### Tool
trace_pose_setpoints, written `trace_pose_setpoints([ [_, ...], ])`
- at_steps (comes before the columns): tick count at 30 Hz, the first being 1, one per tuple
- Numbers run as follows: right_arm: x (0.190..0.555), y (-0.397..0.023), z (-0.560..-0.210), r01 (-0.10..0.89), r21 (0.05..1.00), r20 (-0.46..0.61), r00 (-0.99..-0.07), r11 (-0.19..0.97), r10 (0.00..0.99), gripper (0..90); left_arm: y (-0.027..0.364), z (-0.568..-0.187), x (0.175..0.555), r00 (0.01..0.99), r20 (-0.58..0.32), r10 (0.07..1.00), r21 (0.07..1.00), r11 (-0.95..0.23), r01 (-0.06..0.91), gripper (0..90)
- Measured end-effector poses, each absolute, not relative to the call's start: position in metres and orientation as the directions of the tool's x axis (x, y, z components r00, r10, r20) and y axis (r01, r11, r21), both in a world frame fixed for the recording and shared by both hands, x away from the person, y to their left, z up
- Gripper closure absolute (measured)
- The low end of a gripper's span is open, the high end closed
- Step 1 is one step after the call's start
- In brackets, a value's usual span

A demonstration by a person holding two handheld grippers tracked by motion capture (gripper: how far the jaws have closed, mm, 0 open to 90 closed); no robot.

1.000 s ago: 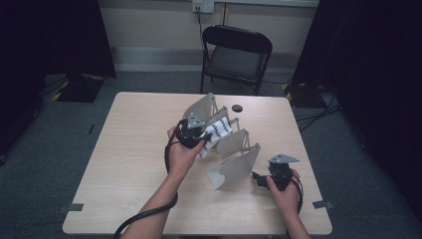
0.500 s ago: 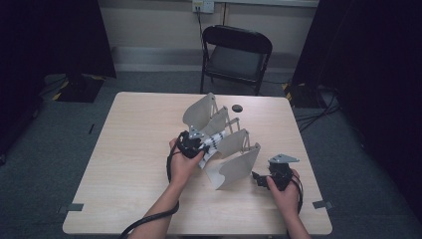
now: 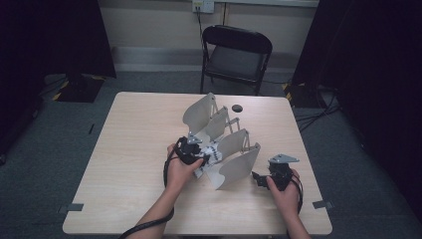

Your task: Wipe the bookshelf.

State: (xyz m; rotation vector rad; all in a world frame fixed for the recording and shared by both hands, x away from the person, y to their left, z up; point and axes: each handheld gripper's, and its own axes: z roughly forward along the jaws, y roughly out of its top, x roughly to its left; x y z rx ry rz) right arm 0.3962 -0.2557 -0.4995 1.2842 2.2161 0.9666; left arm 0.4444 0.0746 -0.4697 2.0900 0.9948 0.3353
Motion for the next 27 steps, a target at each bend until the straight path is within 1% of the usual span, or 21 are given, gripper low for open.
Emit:
trace_pose_setpoints([
  [2, 0.3962, -0.2557, -0.4995, 0.59, 0.733, 0.0, -0.497, 0.338, 0.868, 14.2, 0.0742, -0.4677, 0.4453, 0.659, -0.097, 0.746, 0.747, -0.383, 0.543, 48.2],
  [9, 0.3964, -0.2557, -0.4996, 0.589, 0.733, -0.001, -0.498, 0.339, 0.867, 14.1, 0.0724, -0.4675, 0.4466, 0.665, -0.098, 0.74, 0.748, -0.386, 0.539, 47.7],
  [10, 0.3965, -0.2556, -0.4996, 0.589, 0.733, -0.001, -0.498, 0.339, 0.867, 14.2, 0.0722, -0.4684, 0.446, 0.67, -0.084, 0.738, 0.746, -0.398, 0.533, 49.4],
  [13, 0.3964, -0.2556, -0.4996, 0.589, 0.733, -0.001, -0.498, 0.339, 0.867, 14.1, 0.0723, -0.4717, 0.4425, 0.677, -0.092, 0.73, 0.743, -0.402, 0.534, 58.4],
  [14, 0.3965, -0.2556, -0.4996, 0.589, 0.733, -0.001, -0.498, 0.339, 0.867, 14.2, 0.0726, -0.4723, 0.4412, 0.676, -0.099, 0.73, 0.743, -0.398, 0.539, 59.6],
  [15, 0.3964, -0.2556, -0.4996, 0.589, 0.733, -0.001, -0.498, 0.339, 0.867, 14.2, 0.0735, -0.4725, 0.4405, 0.68, -0.082, 0.729, 0.742, -0.411, 0.53, 59.6],
  [16, 0.3964, -0.2556, -0.4996, 0.589, 0.733, -0.001, -0.498, 0.339, 0.867, 14.1, 0.0725, -0.4733, 0.4387, 0.676, -0.102, 0.73, 0.741, -0.397, 0.541, 59.7],
  [17, 0.3964, -0.2556, -0.4996, 0.589, 0.733, -0.001, -0.498, 0.339, 0.867, 14.2, 0.0743, -0.4723, 0.4388, 0.687, -0.077, 0.722, 0.739, -0.421, 0.525, 59.8],
  [19, 0.3964, -0.2556, -0.4996, 0.589, 0.733, -0.001, -0.498, 0.339, 0.867, 14.1, 0.0746, -0.4708, 0.4385, 0.683, -0.084, 0.725, 0.742, -0.412, 0.529, 57.9],
  [21, 0.3964, -0.2556, -0.4996, 0.589, 0.733, -0.001, -0.498, 0.339, 0.867, 14.1, 0.0755, -0.468, 0.4405, 0.676, -0.075, 0.733, 0.749, -0.406, 0.524, 52.0],
  [22, 0.3964, -0.2556, -0.4996, 0.589, 0.733, -0.001, -0.498, 0.339, 0.867, 14.2, 0.076, -0.4667, 0.4418, 0.676, -0.071, 0.733, 0.75, -0.407, 0.521, 50.5],
  [24, 0.3964, -0.2556, -0.4996, 0.59, 0.733, 0.0, -0.498, 0.339, 0.867, 14.2, 0.0749, -0.4669, 0.4443, 0.678, -0.089, 0.73, 0.743, -0.405, 0.533, 50.5],
  [27, 0.3964, -0.2556, -0.4996, 0.589, 0.733, -0.001, -0.498, 0.339, 0.867, 14.2, 0.0715, -0.473, 0.4473, 0.672, -0.104, 0.733, 0.724, -0.407, 0.557, 47.2],
])
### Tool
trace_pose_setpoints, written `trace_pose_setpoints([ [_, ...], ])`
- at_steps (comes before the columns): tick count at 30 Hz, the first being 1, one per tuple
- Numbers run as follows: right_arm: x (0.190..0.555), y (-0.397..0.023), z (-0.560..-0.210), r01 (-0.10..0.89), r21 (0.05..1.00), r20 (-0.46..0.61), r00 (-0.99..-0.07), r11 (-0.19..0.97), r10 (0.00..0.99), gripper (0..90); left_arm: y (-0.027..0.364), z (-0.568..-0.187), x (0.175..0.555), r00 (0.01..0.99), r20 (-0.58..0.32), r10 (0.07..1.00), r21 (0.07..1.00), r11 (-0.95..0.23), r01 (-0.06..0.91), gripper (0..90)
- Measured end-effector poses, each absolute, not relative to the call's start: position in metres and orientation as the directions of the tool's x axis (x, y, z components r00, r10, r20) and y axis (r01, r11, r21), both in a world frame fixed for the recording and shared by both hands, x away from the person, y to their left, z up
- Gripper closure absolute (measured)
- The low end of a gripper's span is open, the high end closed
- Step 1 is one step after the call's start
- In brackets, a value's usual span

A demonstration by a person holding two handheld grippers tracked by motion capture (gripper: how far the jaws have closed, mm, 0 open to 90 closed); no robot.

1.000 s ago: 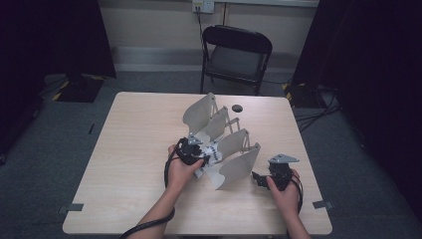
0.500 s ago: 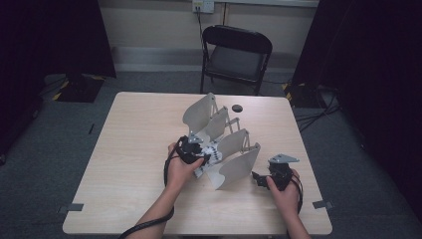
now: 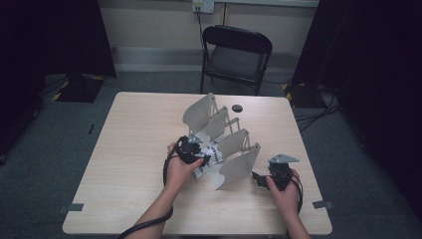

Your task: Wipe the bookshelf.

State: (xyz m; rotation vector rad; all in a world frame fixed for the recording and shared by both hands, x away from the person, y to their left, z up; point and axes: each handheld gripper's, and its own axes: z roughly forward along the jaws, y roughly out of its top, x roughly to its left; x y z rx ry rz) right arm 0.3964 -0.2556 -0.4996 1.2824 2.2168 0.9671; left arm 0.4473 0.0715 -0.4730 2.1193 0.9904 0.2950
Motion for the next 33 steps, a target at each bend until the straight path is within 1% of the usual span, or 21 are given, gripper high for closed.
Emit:
trace_pose_setpoints([
  [1, 0.396, -0.256, -0.5, 0.589, 0.733, -0.001, -0.498, 0.339, 0.867, 14.1, 0.072, -0.475, 0.449, 0.679, -0.1, 0.727, 0.712, -0.424, 0.559, 46.9],
  [2, 0.396, -0.256, -0.5, 0.589, 0.733, -0.001, -0.498, 0.339, 0.867, 14.2, 0.07, -0.479, 0.449, 0.67, -0.118, 0.733, 0.711, -0.409, 0.572, 47.0],
  [3, 0.396, -0.256, -0.5, 0.589, 0.733, -0.001, -0.498, 0.339, 0.867, 14.2, 0.069, -0.482, 0.449, 0.676, -0.112, 0.729, 0.709, -0.418, 0.568, 47.5],
  [5, 0.396, -0.256, -0.5, 0.589, 0.733, -0.001, -0.498, 0.339, 0.867, 14.2, 0.068, -0.486, 0.449, 0.678, -0.108, 0.727, 0.704, -0.425, 0.568, 50.5],
  [7, 0.396, -0.256, -0.5, 0.589, 0.733, 0.0, -0.498, 0.339, 0.867, 14.1, 0.067, -0.486, 0.448, 0.693, -0.075, 0.717, 0.701, -0.456, 0.548, 53.6],
  [9, 0.396, -0.256, -0.5, 0.589, 0.733, -0.001, -0.498, 0.339, 0.867, 14.2, 0.067, -0.484, 0.448, 0.708, -0.043, 0.705, 0.689, -0.492, 0.532, 61.5],
  [11, 0.396, -0.256, -0.5, 0.589, 0.733, -0.001, -0.498, 0.339, 0.867, 14.1, 0.067, -0.483, 0.447, 0.718, -0.054, 0.694, 0.679, -0.502, 0.536, 71.8],
  [14, 0.396, -0.256, -0.5, 0.589, 0.733, -0.001, -0.498, 0.339, 0.867, 14.2, 0.066, -0.479, 0.445, 0.706, -0.059, 0.706, 0.674, -0.493, 0.549, 78.3],
  [18, 0.396, -0.256, -0.5, 0.589, 0.733, -0.001, -0.498, 0.339, 0.867, 14.1, 0.067, -0.462, 0.442, 0.701, -0.094, 0.707, 0.72, -0.438, 0.538, 80.0],
  [21, 0.396, -0.256, -0.5, 0.589, 0.733, -0.001, -0.498, 0.339, 0.867, 14.2, 0.071, -0.438, 0.443, 0.697, -0.102, 0.71, 0.761, -0.396, 0.515, 80.1],
  [22, 0.396, -0.256, -0.5, 0.589, 0.733, -0.001, -0.498, 0.339, 0.867, 14.2, 0.071, -0.43, 0.443, 0.689, -0.114, 0.715, 0.78, -0.365, 0.508, 80.1],
  [25, 0.396, -0.256, -0.5, 0.589, 0.733, -0.001, -0.498, 0.339, 0.867, 14.2, 0.074, -0.404, 0.444, 0.694, -0.115, 0.711, 0.832, -0.313, 0.458, 80.0],
  [27, 0.396, -0.256, -0.5, 0.589, 0.733, -0.001, -0.498, 0.339, 0.867, 14.2, 0.073, -0.392, 0.444, 0.69, -0.094, 0.717, 0.854, -0.299, 0.427, 80.0],
  [30, 0.396, -0.256, -0.5, 0.589, 0.734, -0.002, -0.498, 0.34, 0.867, 14.2, 0.072, -0.388, 0.448, 0.673, -0.09, 0.734, 0.863, -0.28, 0.421, 79.9],
  [33, 0.396, -0.256, -0.5, 0.589, 0.734, -0.001, -0.498, 0.339, 0.867, 14.1, 0.069, -0.397, 0.451, 0.661, -0.093, 0.745, 0.847, -0.289, 0.446, 79.9],
])
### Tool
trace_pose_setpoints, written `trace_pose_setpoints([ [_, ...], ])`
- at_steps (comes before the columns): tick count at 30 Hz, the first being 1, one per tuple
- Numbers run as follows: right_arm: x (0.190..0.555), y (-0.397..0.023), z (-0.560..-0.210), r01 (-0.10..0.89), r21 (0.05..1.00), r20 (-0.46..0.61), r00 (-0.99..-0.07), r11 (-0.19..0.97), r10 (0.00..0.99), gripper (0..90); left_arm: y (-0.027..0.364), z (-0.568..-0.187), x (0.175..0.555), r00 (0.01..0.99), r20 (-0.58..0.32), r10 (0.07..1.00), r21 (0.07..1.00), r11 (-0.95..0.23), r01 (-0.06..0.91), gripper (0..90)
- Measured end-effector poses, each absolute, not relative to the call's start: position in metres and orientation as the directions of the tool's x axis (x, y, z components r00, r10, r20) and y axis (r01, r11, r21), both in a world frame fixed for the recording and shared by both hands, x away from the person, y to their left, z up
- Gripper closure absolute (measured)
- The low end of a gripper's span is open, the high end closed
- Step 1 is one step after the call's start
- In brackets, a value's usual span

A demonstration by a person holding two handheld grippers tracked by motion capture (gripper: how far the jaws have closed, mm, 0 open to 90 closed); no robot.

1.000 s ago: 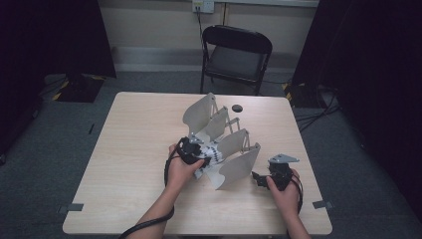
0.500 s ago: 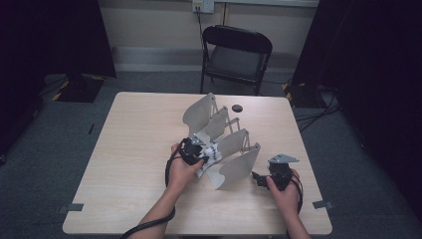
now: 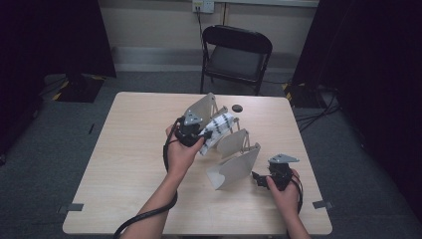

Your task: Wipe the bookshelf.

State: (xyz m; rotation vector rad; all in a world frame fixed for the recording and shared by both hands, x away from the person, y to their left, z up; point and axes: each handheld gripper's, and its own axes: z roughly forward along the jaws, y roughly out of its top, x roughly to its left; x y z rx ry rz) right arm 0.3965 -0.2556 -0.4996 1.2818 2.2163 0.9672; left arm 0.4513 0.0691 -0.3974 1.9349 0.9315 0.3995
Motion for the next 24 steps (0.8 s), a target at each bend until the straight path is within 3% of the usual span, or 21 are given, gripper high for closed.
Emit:
trace_pose_setpoints([
  [12, 0.397, -0.256, -0.5, 0.589, 0.733, -0.001, -0.499, 0.339, 0.867, 14.2, 0.055, -0.447, 0.458, 0.633, -0.123, 0.765, 0.785, -0.315, 0.533, 79.9],
  [20, 0.397, -0.256, -0.5, 0.589, 0.733, -0.001, -0.499, 0.339, 0.867, 14.2, 0.053, -0.454, 0.453, 0.63, -0.141, 0.763, 0.786, -0.3, 0.54, 78.7],
  [24, 0.397, -0.256, -0.5, 0.589, 0.733, -0.001, -0.499, 0.34, 0.867, 14.1, 0.051, -0.438, 0.449, 0.655, -0.144, 0.742, 0.809, -0.293, 0.51, 79.0],
])
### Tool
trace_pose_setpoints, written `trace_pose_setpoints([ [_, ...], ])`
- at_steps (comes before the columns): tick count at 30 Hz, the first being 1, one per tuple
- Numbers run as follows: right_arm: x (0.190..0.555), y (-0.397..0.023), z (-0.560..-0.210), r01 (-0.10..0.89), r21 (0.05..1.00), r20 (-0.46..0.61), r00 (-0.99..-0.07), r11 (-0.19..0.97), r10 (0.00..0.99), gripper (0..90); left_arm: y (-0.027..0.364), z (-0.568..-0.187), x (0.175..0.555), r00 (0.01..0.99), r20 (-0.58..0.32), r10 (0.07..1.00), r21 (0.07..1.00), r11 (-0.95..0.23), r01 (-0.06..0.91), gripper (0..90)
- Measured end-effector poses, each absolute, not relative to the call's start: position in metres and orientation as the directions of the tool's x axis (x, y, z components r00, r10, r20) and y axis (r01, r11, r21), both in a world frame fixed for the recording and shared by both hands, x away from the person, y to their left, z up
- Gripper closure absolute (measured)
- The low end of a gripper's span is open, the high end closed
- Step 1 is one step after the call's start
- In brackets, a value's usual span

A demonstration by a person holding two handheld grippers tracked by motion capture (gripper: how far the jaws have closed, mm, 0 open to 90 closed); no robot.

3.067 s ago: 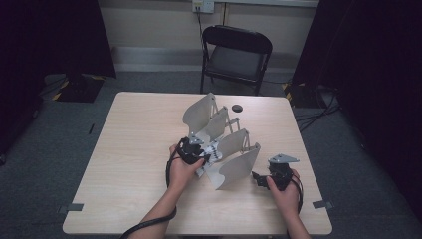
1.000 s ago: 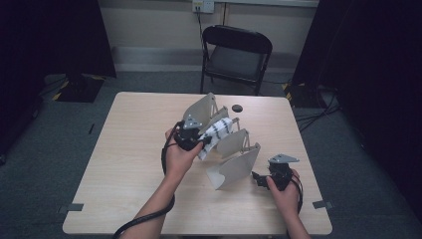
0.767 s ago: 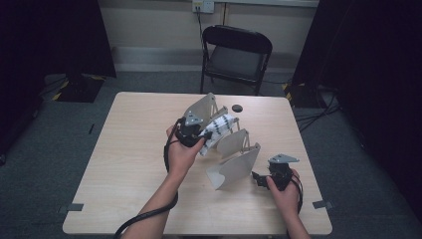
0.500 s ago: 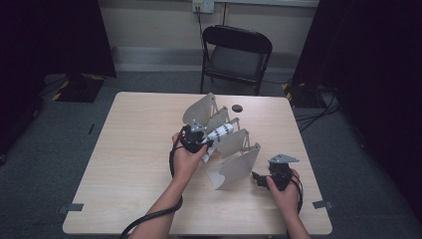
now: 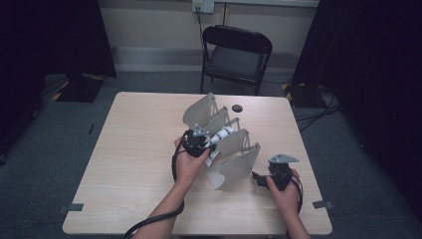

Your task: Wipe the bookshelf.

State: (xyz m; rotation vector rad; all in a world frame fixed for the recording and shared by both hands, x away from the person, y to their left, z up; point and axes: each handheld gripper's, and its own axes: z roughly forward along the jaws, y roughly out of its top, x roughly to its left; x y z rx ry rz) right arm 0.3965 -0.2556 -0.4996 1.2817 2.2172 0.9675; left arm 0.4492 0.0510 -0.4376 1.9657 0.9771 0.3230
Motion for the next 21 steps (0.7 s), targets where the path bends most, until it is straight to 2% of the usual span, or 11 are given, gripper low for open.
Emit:
trace_pose_setpoints([
  [10, 0.396, -0.256, -0.5, 0.59, 0.733, -0.001, -0.498, 0.339, 0.867, 14.2, 0.051, -0.393, 0.447, 0.669, -0.108, 0.736, 0.868, -0.258, 0.424, 78.9],
  [14, 0.396, -0.256, -0.5, 0.59, 0.733, -0.001, -0.498, 0.339, 0.867, 14.2, 0.043, -0.397, 0.449, 0.697, -0.091, 0.711, 0.858, -0.3, 0.418, 78.9],
  [21, 0.396, -0.255, -0.5, 0.59, 0.733, 0.0, -0.498, 0.339, 0.867, 14.2, 0.033, -0.42, 0.453, 0.711, -0.078, 0.699, 0.8, -0.382, 0.463, 79.2],
])
